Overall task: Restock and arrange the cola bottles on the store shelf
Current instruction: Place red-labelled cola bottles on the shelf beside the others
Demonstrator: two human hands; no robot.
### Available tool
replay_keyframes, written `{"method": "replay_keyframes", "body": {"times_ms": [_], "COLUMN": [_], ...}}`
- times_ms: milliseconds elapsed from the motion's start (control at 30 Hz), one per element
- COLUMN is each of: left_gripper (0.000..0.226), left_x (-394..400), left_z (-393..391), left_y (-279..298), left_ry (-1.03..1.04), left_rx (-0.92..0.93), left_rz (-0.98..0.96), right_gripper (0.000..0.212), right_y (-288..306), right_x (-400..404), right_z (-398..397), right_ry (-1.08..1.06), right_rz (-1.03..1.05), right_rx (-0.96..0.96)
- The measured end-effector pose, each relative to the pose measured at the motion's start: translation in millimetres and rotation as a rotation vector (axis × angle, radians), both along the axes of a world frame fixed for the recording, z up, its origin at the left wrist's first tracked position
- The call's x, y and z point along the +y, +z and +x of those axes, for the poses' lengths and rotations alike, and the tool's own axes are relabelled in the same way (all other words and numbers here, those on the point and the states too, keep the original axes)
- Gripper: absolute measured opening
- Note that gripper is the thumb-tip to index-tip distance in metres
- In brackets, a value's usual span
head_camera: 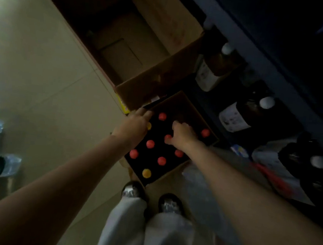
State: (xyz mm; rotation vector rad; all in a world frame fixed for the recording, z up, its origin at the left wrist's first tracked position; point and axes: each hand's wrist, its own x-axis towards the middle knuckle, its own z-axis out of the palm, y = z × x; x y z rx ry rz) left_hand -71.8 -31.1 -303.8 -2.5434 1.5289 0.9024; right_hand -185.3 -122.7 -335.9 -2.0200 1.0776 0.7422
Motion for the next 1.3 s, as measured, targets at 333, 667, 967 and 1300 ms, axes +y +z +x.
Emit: {"method": "replay_keyframes", "body": {"times_ms": [333,667,967,1300], "left_gripper": [0.055,0.059,0.044,0.029], "left_x": [-79,-79,-55,10], "left_z": [1,-33,-137,-329], "left_y": [-151,58,385,639], "left_ry": [-0.172,-0.17,-0.141,-0.318], "left_rx": [-0.076,0.013,0.105,0.261], "left_rz": [0.228,0.108,-0.22,-0.623], "right_gripper": [0.05,0.049,0.026,0.027], "right_y": [-106,102,423,647], "right_x": [-30,-56,-13,105], "right_z": [28,-47,-168,-394], "right_ry": [0.12,-0.124,-0.14,-0.807], "right_rz": [-0.004,-0.139,-0.364,-0.661], "right_rx": [0.203,-0.024,-0.253,-0.635]}}
